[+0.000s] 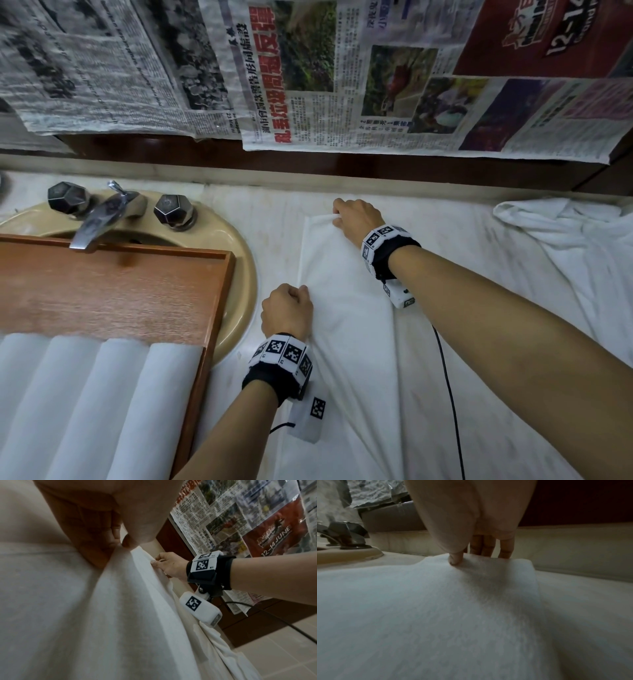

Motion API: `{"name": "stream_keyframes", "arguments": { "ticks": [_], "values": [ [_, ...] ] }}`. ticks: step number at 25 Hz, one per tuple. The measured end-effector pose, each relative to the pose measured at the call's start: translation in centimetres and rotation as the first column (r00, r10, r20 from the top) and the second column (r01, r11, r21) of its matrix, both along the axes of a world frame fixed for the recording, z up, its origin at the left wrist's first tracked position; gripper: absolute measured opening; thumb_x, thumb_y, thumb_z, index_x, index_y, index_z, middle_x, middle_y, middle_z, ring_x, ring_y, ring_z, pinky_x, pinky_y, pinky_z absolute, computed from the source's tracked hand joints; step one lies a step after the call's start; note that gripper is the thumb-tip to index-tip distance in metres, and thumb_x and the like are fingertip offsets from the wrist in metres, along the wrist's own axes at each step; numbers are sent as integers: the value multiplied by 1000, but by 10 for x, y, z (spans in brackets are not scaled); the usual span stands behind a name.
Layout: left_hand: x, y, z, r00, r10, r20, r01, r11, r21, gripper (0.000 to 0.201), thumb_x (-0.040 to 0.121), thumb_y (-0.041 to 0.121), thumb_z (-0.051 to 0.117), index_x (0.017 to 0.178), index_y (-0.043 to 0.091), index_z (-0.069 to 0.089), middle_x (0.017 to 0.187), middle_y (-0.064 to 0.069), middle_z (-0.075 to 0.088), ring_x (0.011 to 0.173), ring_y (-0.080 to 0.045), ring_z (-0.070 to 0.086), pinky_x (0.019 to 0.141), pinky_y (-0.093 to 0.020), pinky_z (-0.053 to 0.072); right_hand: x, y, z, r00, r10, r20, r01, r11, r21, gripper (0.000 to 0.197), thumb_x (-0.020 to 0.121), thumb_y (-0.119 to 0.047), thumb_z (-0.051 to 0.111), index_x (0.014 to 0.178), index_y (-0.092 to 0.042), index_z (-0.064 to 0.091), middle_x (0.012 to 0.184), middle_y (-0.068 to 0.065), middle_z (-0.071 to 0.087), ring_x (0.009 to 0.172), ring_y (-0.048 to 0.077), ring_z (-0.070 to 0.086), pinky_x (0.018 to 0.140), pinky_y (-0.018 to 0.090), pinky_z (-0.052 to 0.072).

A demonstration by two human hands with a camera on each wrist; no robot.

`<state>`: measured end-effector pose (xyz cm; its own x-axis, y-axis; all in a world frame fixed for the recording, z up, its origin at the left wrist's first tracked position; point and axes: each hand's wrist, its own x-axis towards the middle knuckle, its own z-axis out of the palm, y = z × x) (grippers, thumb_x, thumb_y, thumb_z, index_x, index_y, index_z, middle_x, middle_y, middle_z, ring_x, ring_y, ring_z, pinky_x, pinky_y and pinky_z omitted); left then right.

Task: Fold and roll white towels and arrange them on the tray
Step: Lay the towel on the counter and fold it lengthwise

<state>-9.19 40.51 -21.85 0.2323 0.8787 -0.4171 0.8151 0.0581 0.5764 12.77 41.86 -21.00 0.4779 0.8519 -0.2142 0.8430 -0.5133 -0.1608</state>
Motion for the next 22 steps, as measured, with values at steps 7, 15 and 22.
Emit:
{"name": "stream_keyframes", "arguments": {
  "ticks": [7, 15, 22],
  "values": [
    [9, 11, 3, 995, -33, -91, 27, 997, -66, 30, 89, 33, 53, 76, 9, 66, 79, -6, 63, 74, -30, 58, 63, -28, 42, -42, -76, -1, 759, 646, -83, -650, 758, -48, 64, 102, -51, 24, 155, -28, -3, 161, -12, -13, 147, 11, -16, 117, 48, -12],
    [13, 21, 1, 985, -44, -169, 23, 992, -123, 35, 79, 39, 54, 74, 6, 66, 77, -11, 69, 66, -29, 64, 56, -28, 51, -16, -41, 2, 841, 540, -35, -538, 826, -170, 66, 100, -55, 16, 154, -26, -7, 160, -8, -18, 147, 13, -18, 115, 56, -15],
    [13, 18, 14, 986, -35, -161, 17, 994, -112, 32, 84, 35, 59, 83, 4, 64, 83, -12, 68, 62, -25, 61, 46, -22, 39, -19, -118, 7, 976, 201, -83, -216, 937, -273, 68, 101, -50, 25, 154, -20, -7, 160, -2, -21, 147, 16, -19, 115, 60, -8]
  ]
}}
